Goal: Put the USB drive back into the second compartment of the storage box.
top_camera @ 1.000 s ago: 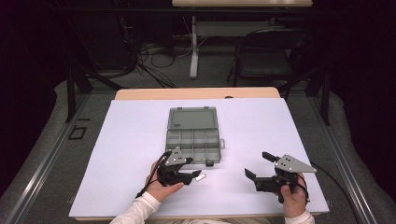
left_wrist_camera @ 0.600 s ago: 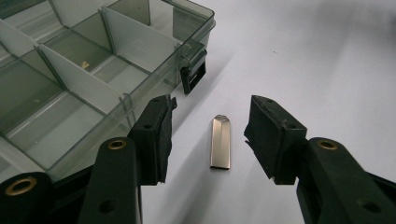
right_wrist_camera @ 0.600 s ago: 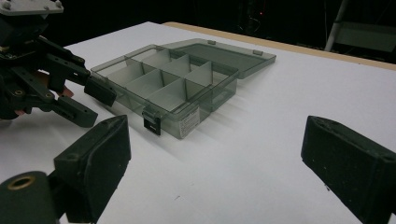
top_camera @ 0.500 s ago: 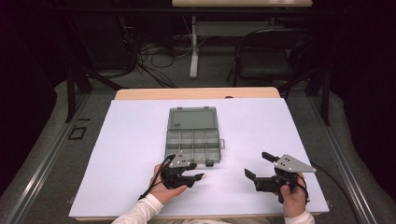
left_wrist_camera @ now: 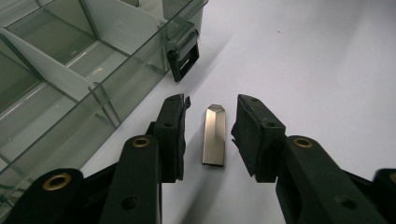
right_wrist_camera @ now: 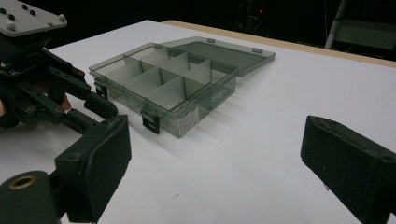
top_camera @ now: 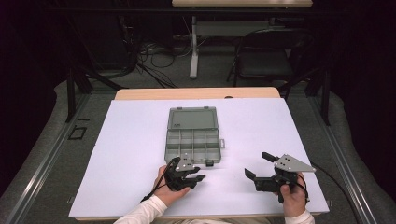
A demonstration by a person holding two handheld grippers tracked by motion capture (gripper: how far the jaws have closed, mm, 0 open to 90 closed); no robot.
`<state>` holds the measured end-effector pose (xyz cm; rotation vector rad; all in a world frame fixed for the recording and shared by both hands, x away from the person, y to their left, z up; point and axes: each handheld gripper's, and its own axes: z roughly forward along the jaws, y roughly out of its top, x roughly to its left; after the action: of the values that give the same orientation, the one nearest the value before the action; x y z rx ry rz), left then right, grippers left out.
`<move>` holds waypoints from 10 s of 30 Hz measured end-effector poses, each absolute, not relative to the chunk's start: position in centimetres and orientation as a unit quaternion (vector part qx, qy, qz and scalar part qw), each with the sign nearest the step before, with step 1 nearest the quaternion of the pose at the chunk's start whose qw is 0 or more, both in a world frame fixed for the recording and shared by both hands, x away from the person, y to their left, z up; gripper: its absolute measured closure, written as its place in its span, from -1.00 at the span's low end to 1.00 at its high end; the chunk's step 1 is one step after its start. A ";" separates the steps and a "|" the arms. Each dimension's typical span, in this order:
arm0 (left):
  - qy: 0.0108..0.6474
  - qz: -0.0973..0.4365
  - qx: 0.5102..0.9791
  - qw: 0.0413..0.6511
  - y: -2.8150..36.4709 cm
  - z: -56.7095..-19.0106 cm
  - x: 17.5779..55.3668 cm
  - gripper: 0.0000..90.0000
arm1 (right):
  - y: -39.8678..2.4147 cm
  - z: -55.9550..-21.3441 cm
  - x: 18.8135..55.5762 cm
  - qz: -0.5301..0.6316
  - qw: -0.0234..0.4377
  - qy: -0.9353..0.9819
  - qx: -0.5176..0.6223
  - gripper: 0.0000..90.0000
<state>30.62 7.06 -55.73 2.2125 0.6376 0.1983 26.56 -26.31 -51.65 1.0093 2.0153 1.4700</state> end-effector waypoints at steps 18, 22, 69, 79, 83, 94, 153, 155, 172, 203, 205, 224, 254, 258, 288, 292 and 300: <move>0.251 0.082 0.882 0.391 6.7 -55.9 30.5 0.62 | -26.3 -51.7 26.6 0.532 0.222 0.731 0.366 -0.81; 0.249 0.082 0.882 0.393 6.6 -56.0 30.4 0.64 | -26.3 -51.7 26.6 0.531 0.223 0.731 0.366 -0.81; 0.239 0.081 0.890 0.379 6.3 -56.2 30.4 0.76 | -26.3 -51.7 26.6 0.530 0.222 0.732 0.365 -0.80; 0.239 0.081 0.888 0.384 6.4 -56.2 30.4 0.76 | -26.3 -51.7 26.6 0.530 0.222 0.732 0.365 -0.79; 0.241 0.079 0.887 0.385 6.5 -56.1 30.4 0.76 | -26.3 -51.7 26.6 0.531 0.221 0.732 0.365 -0.78; 0.248 0.088 0.880 0.396 6.8 -55.7 30.4 0.76 | -26.3 -51.8 26.6 0.530 0.220 0.733 0.366 -0.77; 0.299 0.110 0.818 0.478 11.0 -52.6 31.2 0.76 | -26.4 -51.8 26.7 0.529 0.223 0.732 0.366 -0.75; 0.300 0.110 0.817 0.479 11.0 -52.6 31.1 0.76 | -26.4 -51.8 26.7 0.529 0.223 0.732 0.366 -0.75; 0.303 0.115 0.809 0.490 11.5 -50.5 31.7 0.76 | -26.4 -51.8 26.7 0.529 0.221 0.732 0.368 -0.75; 0.304 0.131 0.820 0.466 11.7 -47.9 34.5 0.76 | -26.4 -52.0 26.8 0.530 0.216 0.730 0.373 -0.75; 0.303 0.135 0.823 0.462 11.7 -47.7 34.8 0.76 | -26.4 -51.9 26.8 0.528 0.217 0.732 0.373 -0.75; 0.314 0.146 0.838 0.422 11.8 -47.5 37.5 0.76 | -26.3 -52.0 26.9 0.529 0.217 0.731 0.372 -0.75; 0.312 0.156 0.859 0.376 10.5 -49.7 40.2 0.76 | -26.3 -52.1 26.9 0.525 0.214 0.736 0.371 -0.75; 0.313 0.154 0.859 0.374 10.3 -50.2 40.5 0.76 | -26.3 -52.1 26.9 0.524 0.213 0.736 0.371 -0.75; 0.312 0.149 0.873 0.343 9.4 -52.0 41.4 0.76 | -26.3 -52.1 26.8 0.523 0.212 0.738 0.370 -0.74; 0.313 0.149 0.873 0.343 9.4 -52.0 41.4 0.76 | -26.3 -52.1 26.9 0.524 0.213 0.738 0.369 -0.74; 0.317 0.149 0.870 0.346 9.4 -52.0 41.5 0.68 | -26.4 -52.1 26.9 0.523 0.212 0.739 0.369 -0.74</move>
<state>41.49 9.37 -52.04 2.2594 0.8233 0.3856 26.93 -26.37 -52.11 1.0238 2.0512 1.4528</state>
